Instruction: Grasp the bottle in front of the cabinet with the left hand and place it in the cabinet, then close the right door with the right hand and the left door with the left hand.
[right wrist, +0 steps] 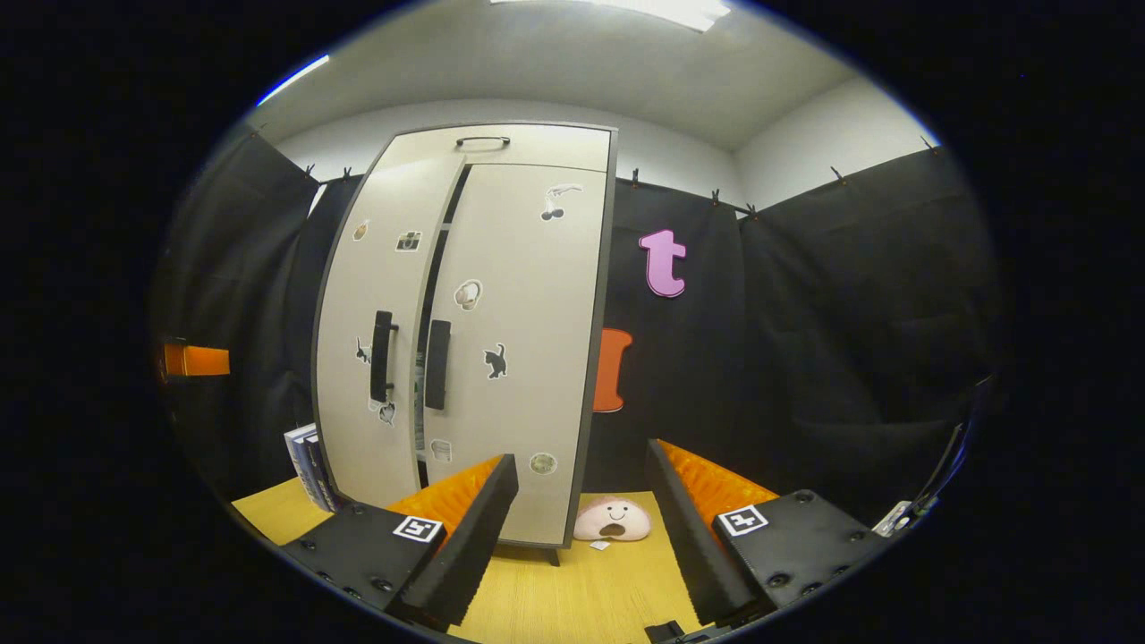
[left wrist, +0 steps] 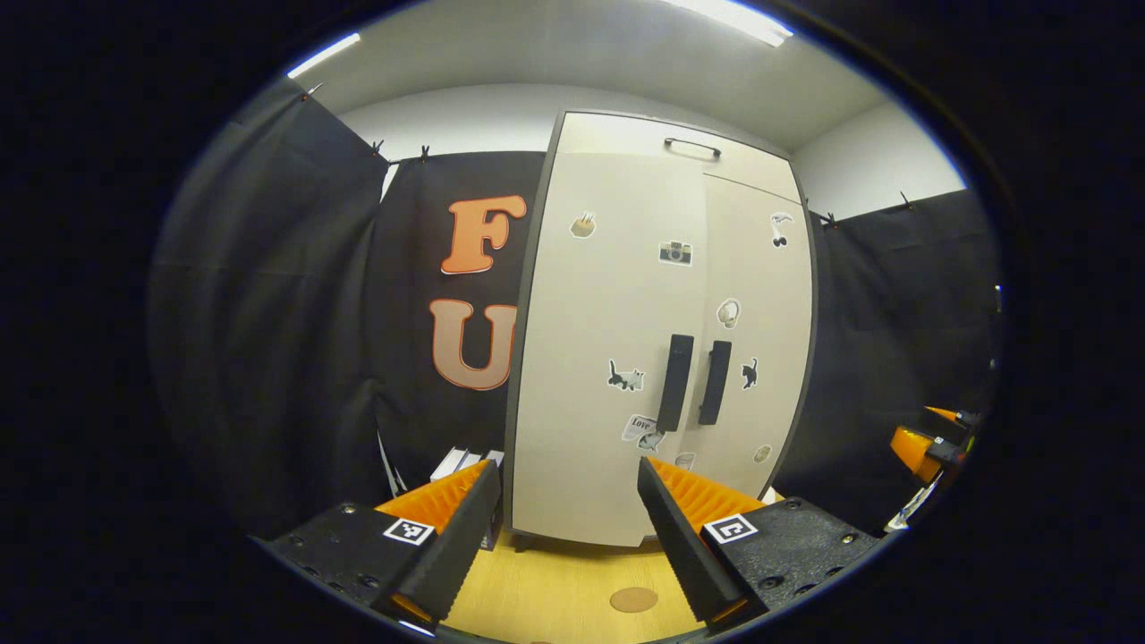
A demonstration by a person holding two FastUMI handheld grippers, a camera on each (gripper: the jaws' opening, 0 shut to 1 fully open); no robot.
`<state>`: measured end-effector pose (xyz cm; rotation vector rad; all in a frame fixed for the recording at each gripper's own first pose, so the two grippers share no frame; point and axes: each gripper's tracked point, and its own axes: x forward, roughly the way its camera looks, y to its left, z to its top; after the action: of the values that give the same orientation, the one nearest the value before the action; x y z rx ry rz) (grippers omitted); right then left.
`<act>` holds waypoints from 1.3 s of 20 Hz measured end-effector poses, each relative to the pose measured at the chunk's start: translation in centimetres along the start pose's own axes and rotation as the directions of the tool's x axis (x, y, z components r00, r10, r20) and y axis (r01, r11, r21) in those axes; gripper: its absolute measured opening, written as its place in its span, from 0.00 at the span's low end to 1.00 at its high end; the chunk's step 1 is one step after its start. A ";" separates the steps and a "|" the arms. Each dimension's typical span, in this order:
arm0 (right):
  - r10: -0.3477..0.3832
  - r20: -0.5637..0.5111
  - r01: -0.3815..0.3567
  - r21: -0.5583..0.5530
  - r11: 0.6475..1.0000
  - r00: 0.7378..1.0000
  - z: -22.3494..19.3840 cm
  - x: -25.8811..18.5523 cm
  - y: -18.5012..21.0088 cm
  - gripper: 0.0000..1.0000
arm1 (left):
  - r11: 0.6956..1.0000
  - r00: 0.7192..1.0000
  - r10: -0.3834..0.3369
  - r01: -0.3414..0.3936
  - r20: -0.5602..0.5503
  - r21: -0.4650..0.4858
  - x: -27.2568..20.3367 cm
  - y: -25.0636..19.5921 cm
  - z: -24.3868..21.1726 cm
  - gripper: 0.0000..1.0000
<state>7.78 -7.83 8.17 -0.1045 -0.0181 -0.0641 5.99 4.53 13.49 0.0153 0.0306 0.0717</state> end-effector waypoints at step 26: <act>0.004 0.032 -0.004 0.003 1.000 0.999 2.5 -0.9 -0.3 0.95 | 1.000 0.995 -0.001 0.002 0.102 -0.010 -3.2 -0.9 6.4 0.94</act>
<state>6.79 -7.81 10.68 -0.1025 -0.0495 -0.0582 3.02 3.31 19.98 0.0088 -0.0717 0.0696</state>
